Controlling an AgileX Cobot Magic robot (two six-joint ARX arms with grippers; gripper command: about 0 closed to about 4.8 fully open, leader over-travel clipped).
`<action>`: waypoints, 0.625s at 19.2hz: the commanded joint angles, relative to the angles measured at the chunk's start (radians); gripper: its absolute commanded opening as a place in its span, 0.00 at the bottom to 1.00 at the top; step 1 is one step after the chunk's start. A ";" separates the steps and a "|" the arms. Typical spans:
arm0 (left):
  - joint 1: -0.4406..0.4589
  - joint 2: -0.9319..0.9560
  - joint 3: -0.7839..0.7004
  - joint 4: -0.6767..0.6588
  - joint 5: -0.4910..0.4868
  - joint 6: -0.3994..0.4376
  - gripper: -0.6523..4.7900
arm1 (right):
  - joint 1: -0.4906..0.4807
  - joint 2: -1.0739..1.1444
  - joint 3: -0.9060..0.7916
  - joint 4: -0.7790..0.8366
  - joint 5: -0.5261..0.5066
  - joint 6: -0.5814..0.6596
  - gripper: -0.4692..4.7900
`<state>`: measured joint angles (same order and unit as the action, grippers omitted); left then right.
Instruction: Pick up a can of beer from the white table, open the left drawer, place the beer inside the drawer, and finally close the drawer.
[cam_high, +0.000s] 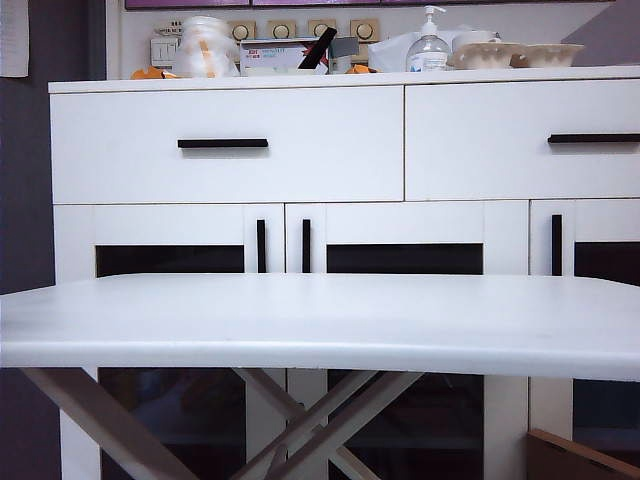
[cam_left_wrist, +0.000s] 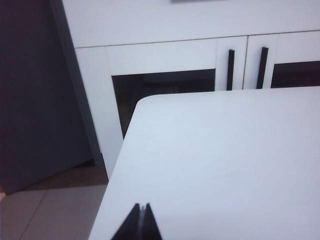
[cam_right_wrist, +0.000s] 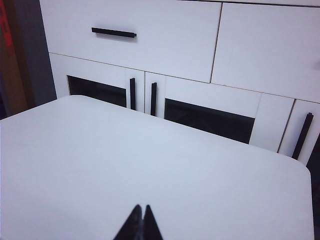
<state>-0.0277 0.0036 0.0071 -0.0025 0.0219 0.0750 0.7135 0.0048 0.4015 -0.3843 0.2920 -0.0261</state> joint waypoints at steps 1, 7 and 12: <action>-0.002 0.000 0.002 -0.072 -0.003 -0.008 0.11 | 0.001 -0.001 0.003 0.013 0.001 0.002 0.08; -0.002 0.000 0.002 -0.086 -0.048 -0.112 0.11 | 0.001 -0.001 0.003 0.013 0.001 0.002 0.08; -0.002 0.000 0.002 -0.014 -0.044 -0.109 0.11 | 0.001 -0.001 0.003 0.013 0.001 0.002 0.08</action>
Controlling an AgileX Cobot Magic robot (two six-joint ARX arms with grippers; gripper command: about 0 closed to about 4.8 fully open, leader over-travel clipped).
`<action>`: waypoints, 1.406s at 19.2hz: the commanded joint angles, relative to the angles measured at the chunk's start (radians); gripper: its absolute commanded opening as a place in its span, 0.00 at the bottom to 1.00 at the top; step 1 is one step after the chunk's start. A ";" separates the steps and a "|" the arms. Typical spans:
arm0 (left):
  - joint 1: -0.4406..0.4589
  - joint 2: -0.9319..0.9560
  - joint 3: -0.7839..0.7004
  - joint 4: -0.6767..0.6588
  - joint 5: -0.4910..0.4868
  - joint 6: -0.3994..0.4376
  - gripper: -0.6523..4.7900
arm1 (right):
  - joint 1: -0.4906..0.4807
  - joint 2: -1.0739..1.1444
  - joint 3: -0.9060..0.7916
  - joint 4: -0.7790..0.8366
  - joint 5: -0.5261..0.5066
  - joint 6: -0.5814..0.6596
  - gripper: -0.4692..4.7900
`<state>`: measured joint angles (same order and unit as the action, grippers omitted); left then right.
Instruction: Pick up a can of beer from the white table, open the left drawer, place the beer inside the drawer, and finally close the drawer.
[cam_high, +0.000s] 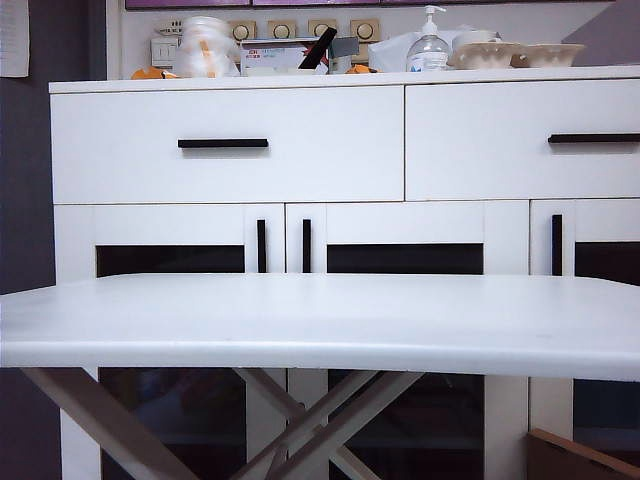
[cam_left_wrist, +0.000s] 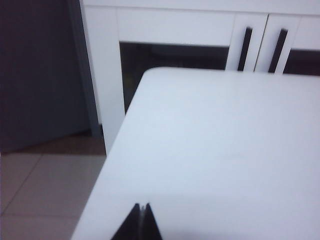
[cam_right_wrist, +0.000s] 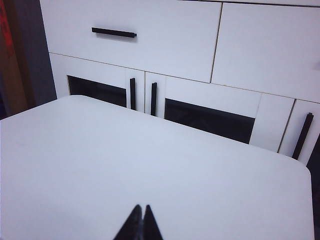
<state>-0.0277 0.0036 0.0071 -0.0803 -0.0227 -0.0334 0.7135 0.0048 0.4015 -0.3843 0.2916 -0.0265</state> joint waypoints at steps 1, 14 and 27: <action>-0.002 0.000 0.003 0.078 0.000 -0.001 0.11 | 0.001 -0.001 0.003 0.013 0.001 0.002 0.08; -0.002 0.000 0.002 0.073 0.008 -0.001 0.12 | 0.001 -0.001 0.003 0.014 0.001 0.002 0.08; -0.002 0.000 0.002 0.067 0.008 -0.001 0.12 | -0.553 -0.002 -0.309 0.317 -0.268 0.001 0.08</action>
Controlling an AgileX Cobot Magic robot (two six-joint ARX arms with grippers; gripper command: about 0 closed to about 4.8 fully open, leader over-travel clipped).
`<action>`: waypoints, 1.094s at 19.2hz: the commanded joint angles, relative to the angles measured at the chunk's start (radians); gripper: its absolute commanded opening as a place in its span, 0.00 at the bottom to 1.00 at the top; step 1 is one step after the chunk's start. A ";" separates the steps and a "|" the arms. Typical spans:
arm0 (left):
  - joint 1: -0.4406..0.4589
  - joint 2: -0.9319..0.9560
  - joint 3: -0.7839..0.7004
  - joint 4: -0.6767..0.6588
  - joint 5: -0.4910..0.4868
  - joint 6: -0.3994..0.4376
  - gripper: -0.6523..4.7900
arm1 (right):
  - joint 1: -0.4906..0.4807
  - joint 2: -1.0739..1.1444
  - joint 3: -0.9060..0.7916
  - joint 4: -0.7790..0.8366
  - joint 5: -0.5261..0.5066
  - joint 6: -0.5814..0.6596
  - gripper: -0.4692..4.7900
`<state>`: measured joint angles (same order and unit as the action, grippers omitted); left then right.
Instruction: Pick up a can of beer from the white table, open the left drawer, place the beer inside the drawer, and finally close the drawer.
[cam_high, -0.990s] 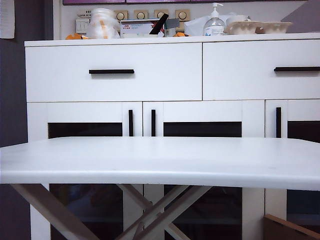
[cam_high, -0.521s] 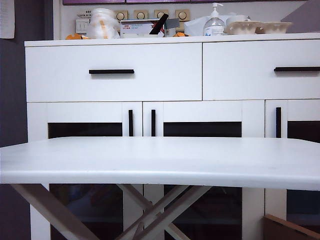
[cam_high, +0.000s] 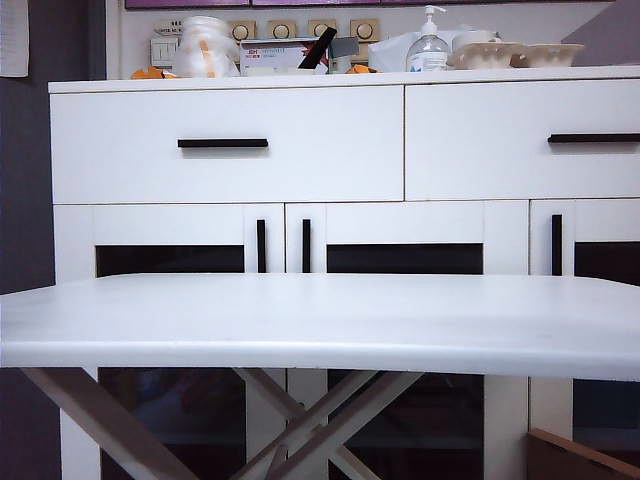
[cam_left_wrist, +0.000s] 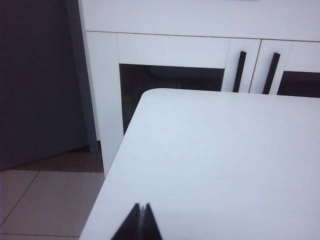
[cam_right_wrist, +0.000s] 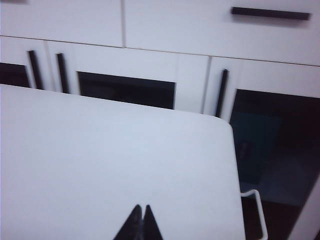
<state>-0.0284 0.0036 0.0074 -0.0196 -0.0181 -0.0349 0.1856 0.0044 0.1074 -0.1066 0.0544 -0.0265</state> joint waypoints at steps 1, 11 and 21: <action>-0.001 0.000 0.002 0.006 0.003 0.000 0.12 | -0.035 -0.001 -0.030 0.053 -0.031 0.001 0.08; -0.001 0.000 0.002 0.006 0.003 0.000 0.12 | -0.037 -0.002 -0.103 0.036 0.080 0.060 0.08; -0.001 0.000 0.002 0.006 0.003 0.000 0.12 | -0.037 -0.002 -0.103 0.058 0.078 0.060 0.08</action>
